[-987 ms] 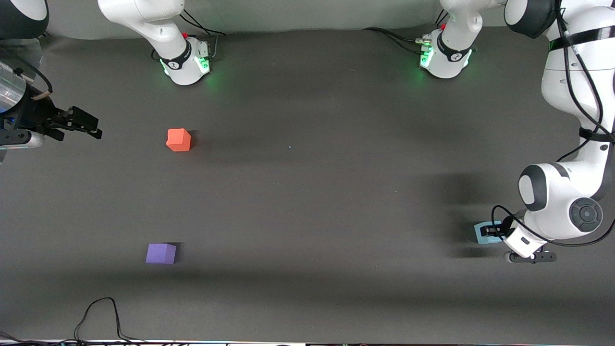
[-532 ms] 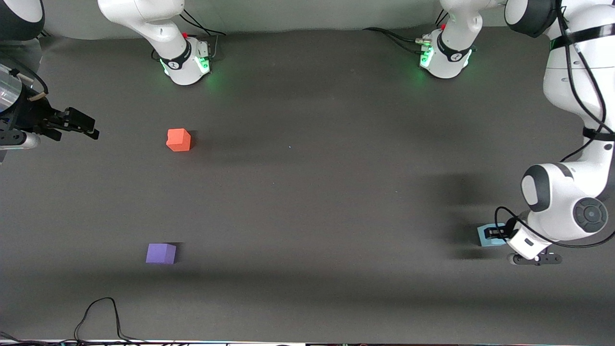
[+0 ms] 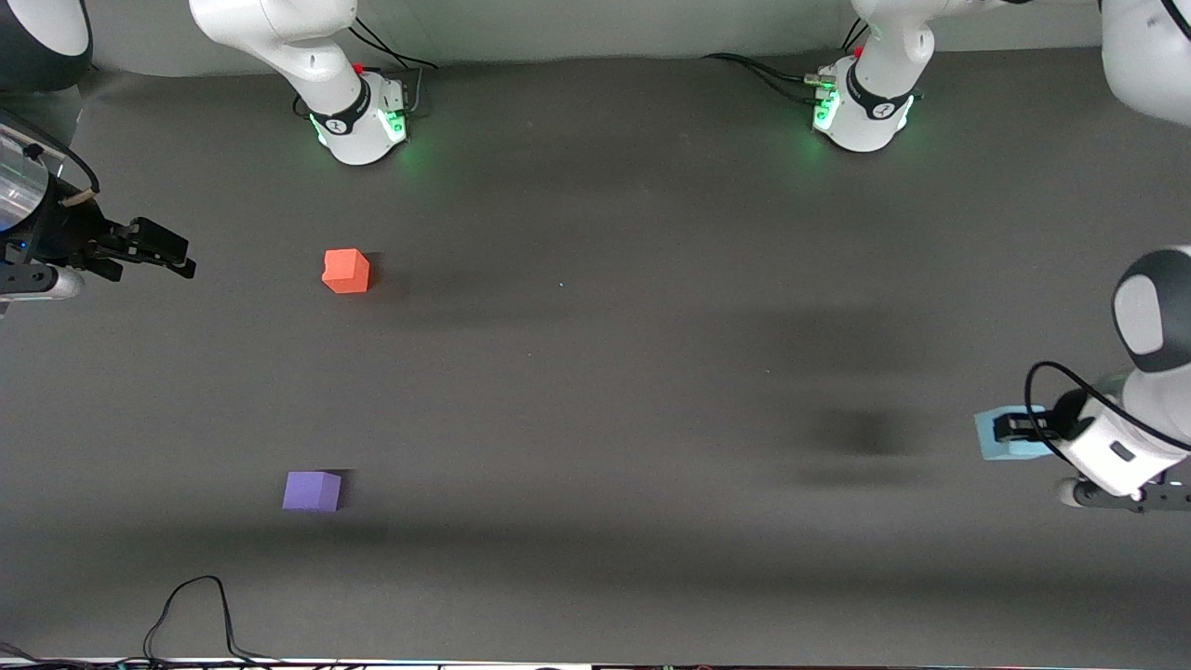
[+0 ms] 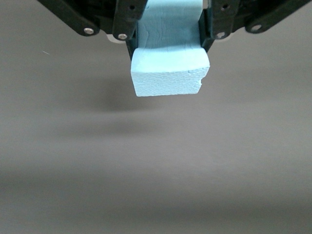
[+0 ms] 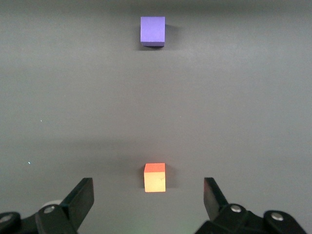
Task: Place blue block between orange and purple blocks
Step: 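Carry the blue cube toward the right gripper while the right gripper approaches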
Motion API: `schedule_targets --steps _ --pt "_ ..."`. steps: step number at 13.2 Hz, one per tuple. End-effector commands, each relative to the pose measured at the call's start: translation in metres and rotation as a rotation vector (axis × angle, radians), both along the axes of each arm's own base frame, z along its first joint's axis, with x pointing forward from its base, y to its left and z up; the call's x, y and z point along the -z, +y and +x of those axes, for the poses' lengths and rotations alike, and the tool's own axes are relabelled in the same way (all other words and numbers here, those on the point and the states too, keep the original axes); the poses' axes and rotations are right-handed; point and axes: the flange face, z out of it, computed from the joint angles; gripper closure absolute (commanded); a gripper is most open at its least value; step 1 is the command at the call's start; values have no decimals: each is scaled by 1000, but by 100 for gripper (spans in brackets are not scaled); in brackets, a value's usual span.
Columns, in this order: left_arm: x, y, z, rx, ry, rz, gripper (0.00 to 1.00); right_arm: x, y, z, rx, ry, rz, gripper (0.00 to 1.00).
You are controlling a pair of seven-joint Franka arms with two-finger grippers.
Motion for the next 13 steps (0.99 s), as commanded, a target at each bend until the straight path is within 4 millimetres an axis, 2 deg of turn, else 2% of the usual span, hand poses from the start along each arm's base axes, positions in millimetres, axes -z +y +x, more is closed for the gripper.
schedule_targets --steps 1,3,4,6,8,9,11,13 --pt "-17 -109 -15 -15 9 22 55 -14 -8 0 -20 -15 -1 0" --pt "-29 -214 -40 -69 -11 -3 55 -8 -7 -3 -25 18 1 0" --pt "-29 -267 -57 -91 -25 -5 55 -1 -13 -2 -26 34 13 0" --pt "-20 -367 -98 -94 -58 -23 55 5 -6 -2 -30 44 68 0" --pt "0 -444 -132 -95 -94 -33 55 8 5 1 -36 45 71 0" --pt "23 -480 -152 -65 -99 -12 55 11 14 2 -49 48 71 0" --pt "75 -524 -176 -40 -117 -2 55 13 27 4 -63 51 68 0" --pt "134 -546 -185 -40 -113 -9 55 20 50 6 -70 66 63 0"
